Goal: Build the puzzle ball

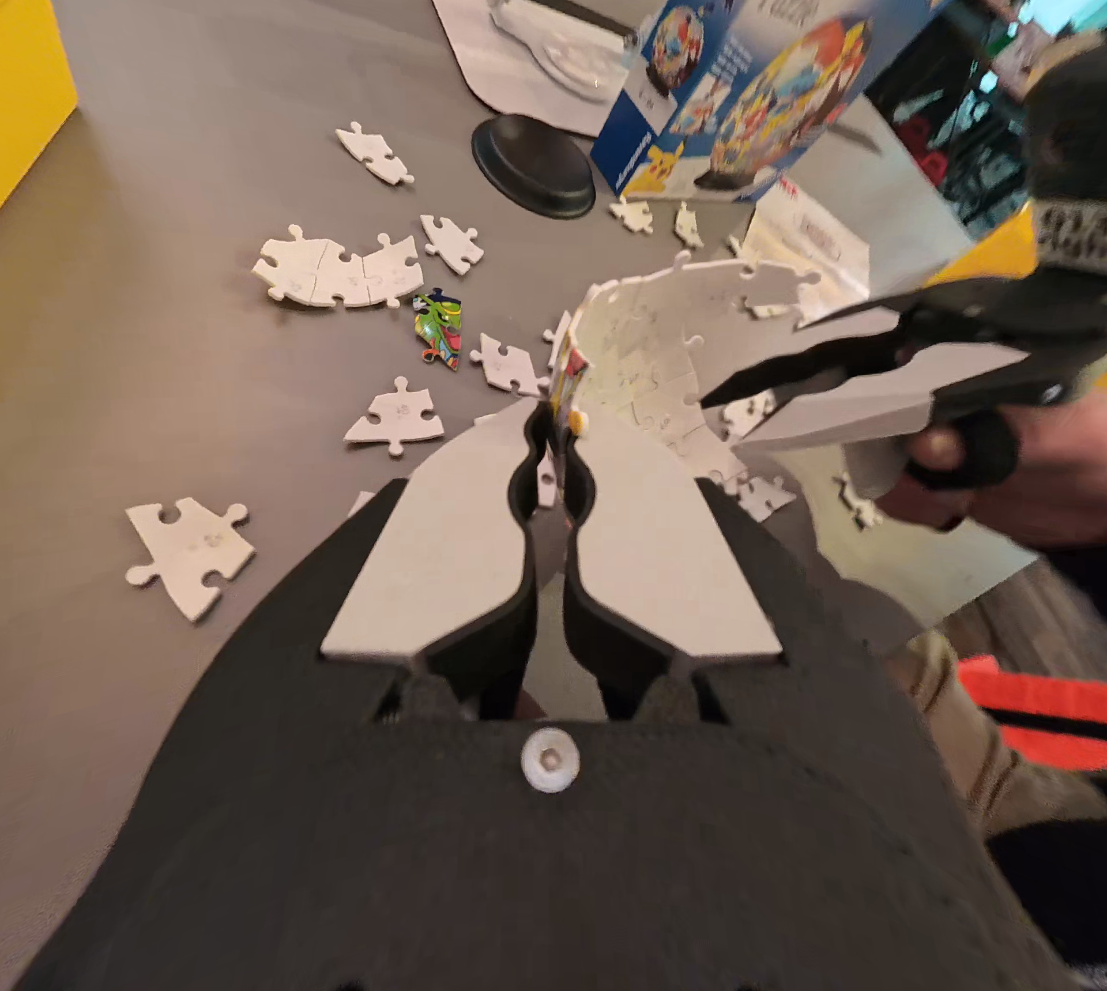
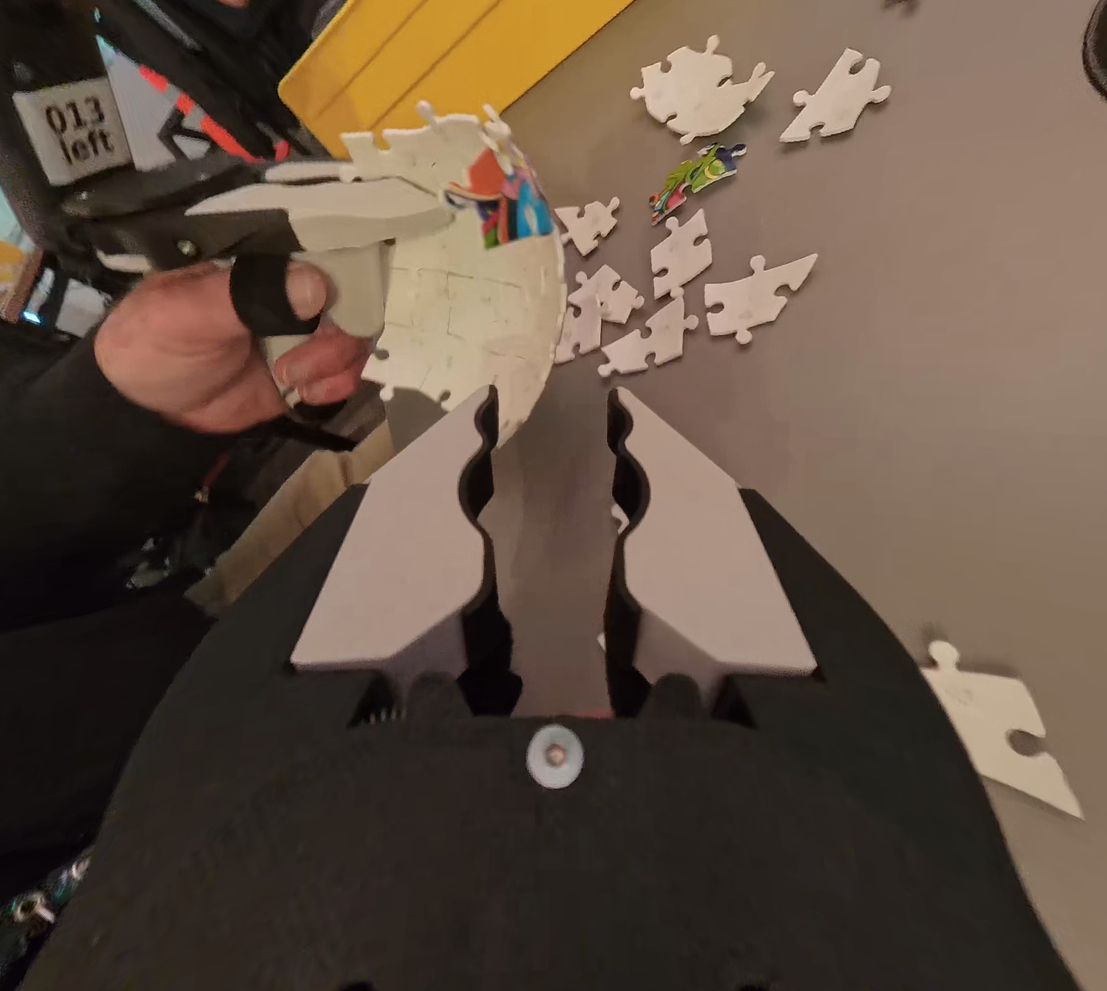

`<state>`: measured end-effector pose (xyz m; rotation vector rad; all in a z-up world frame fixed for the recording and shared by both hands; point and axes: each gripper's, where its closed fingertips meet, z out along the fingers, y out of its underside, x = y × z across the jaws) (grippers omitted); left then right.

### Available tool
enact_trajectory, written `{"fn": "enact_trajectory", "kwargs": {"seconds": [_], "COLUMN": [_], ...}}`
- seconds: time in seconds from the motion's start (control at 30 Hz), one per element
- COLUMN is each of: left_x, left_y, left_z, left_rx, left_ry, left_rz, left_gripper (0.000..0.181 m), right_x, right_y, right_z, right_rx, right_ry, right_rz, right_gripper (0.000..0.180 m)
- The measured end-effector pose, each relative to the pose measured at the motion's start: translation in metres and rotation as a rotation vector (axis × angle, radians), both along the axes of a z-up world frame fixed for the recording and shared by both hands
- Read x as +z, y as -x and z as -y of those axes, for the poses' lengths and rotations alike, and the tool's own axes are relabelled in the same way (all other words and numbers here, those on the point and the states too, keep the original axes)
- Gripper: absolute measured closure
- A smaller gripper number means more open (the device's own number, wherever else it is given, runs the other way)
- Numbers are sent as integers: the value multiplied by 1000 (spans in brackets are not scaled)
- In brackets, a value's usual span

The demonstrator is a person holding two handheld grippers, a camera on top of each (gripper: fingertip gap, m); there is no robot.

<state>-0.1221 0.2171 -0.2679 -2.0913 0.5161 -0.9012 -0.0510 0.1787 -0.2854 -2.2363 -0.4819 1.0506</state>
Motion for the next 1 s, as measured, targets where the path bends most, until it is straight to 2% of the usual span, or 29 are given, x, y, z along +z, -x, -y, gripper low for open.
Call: {"fn": "enact_trajectory", "kwargs": {"seconds": [0.13,0.43,0.63,0.73,0.87,1.0], "left_x": [2,9,11,15,20,33], "left_y": [-5,-6,-6,-7,-1,2], "left_z": [3,0,0,0,4,11], "left_rx": [56,124,112,85,21,-55], "left_ry": [5,-31,-41,-54,-108,-116], "left_rz": [53,111,136,133,39,22], "left_gripper": [178,178,177,159,131,118], "right_x": [-5,-4,0,4,9,8], "right_y": [13,21,20,18,16,17], "right_z": [-2,-9,-12,-13,-12,-10], "right_rx": [-42,-147,-163,-155,-122,-98], "right_ry": [33,92,100,97,80,97], "right_rz": [-66,-219,-282,-302,-281,-275], "right_gripper": [149,174,177,177,178,179]}}
